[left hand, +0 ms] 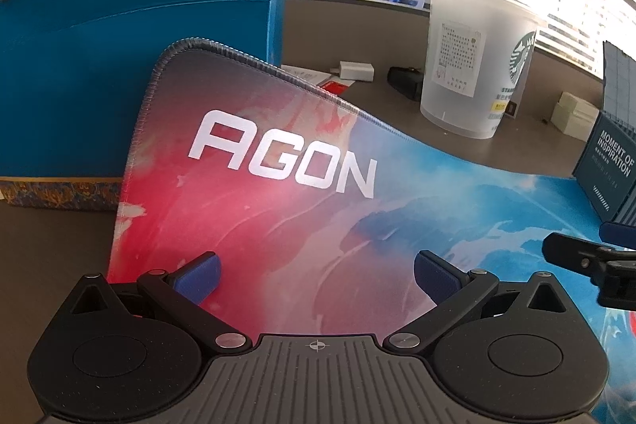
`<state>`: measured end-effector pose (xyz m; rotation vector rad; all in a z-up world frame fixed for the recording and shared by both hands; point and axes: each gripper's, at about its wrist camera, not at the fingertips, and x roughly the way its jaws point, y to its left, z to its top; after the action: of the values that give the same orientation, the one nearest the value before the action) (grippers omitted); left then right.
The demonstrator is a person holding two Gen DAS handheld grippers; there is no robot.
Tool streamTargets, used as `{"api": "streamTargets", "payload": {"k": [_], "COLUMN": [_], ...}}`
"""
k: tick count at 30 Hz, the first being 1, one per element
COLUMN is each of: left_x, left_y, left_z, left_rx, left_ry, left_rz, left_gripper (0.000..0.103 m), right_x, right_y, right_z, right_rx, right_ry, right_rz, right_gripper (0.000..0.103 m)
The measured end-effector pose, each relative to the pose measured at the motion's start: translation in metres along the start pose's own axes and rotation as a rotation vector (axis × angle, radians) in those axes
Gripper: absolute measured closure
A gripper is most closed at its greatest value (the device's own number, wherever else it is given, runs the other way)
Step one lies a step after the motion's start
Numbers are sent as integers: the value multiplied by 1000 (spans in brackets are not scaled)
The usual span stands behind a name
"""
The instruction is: Organize rigid objects
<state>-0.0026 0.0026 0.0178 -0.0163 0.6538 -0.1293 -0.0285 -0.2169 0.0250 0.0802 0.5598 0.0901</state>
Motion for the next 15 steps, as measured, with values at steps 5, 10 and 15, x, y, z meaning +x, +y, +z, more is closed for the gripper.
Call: {"api": "streamTargets", "payload": {"k": [5,10,15], "left_x": [2,2,2], "left_y": [-2,-3,-3], "left_z": [1,1,1], "left_rx": [22,32,31], "left_ry": [9,12,13], "left_rz": [13,18,21], "left_gripper": [0,0,0], "right_x": [10,13,17], "right_y": [4,7,13], "right_z": [0,0,1], "right_rx": [16,26,6], "right_ry": [54,64,75], "right_rz": [-21,-39,-73], "right_gripper": [0,0,0]}}
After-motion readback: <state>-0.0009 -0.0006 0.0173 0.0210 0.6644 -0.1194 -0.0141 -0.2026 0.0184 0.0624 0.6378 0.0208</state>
